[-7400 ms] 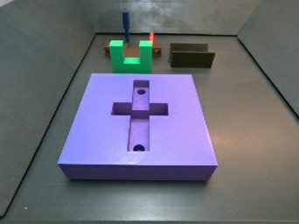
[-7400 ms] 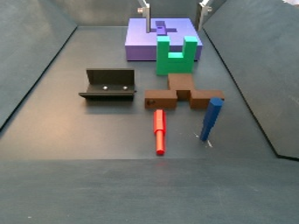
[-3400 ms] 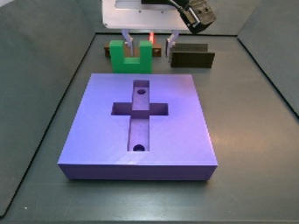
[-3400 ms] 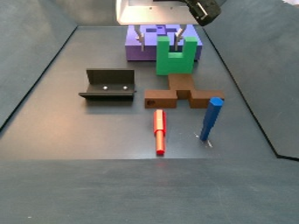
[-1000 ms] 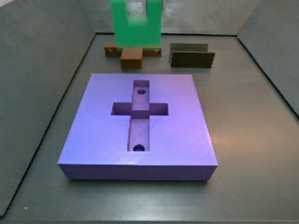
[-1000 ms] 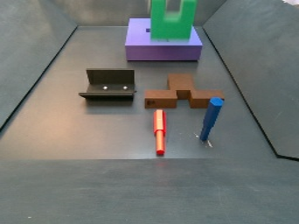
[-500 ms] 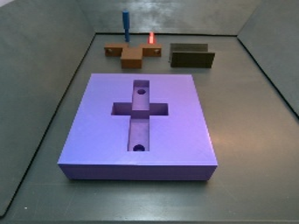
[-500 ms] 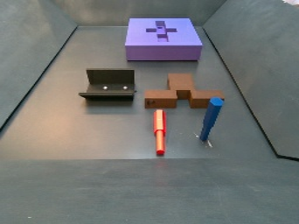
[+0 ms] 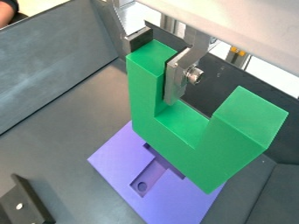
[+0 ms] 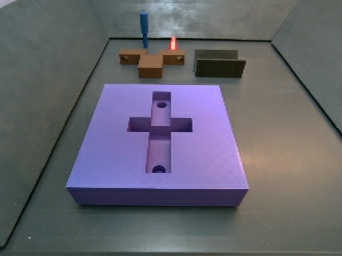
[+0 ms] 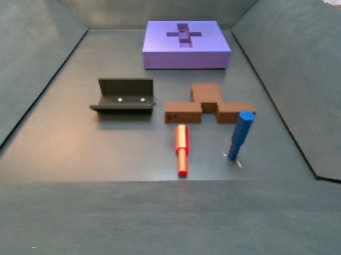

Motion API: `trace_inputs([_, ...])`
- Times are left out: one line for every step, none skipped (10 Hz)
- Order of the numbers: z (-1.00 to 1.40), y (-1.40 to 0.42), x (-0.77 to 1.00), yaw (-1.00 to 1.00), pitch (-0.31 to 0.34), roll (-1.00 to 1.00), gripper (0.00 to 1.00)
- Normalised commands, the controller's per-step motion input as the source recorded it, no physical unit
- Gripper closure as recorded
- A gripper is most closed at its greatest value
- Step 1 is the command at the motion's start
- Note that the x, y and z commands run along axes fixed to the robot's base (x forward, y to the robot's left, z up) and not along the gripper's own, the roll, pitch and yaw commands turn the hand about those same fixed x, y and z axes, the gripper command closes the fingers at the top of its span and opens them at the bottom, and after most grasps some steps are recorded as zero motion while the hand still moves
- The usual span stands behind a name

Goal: Pick up the green object. Move up. Move to above the board. Insert the green object.
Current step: Move to above the board, then insert the green object.

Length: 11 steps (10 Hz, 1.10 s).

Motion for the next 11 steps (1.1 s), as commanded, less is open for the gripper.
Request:
trace_inputs([0.05, -0.17, 0.06, 0.0, 0.131, 0.01, 1.0])
trace_inputs([-0.04, -0.04, 0.0, 0.0, 0.0, 0.0, 1.0])
trace_inputs([-0.02, -0.09, 0.18, -0.05, 0.031, 0.0, 1.0])
trace_inputs([-0.68, -0.26, 0.15, -0.05, -0.144, 0.0, 1.0])
trace_inputs([-0.85, -0.46, 0.39, 0.0, -0.126, -0.12, 1.0])
trace_inputs([-1.0, -0.28, 0.54, 0.0, -0.111, -0.06, 1.0])
trace_inputs([-1.0, -0.03, 0.55, 0.11, -0.009, 0.0, 1.0])
trace_inputs([-1.0, 0.0, 0.51, 0.2, 0.0, 0.05, 1.0])
trace_inputs([-1.0, 0.0, 0.43, 0.3, -0.026, 0.06, 1.0])
trace_inputs([-1.0, 0.0, 0.51, 0.2, -0.05, 0.07, 1.0])
trace_inputs([-0.98, -0.04, 0.43, 0.16, -0.07, 0.1, 1.0])
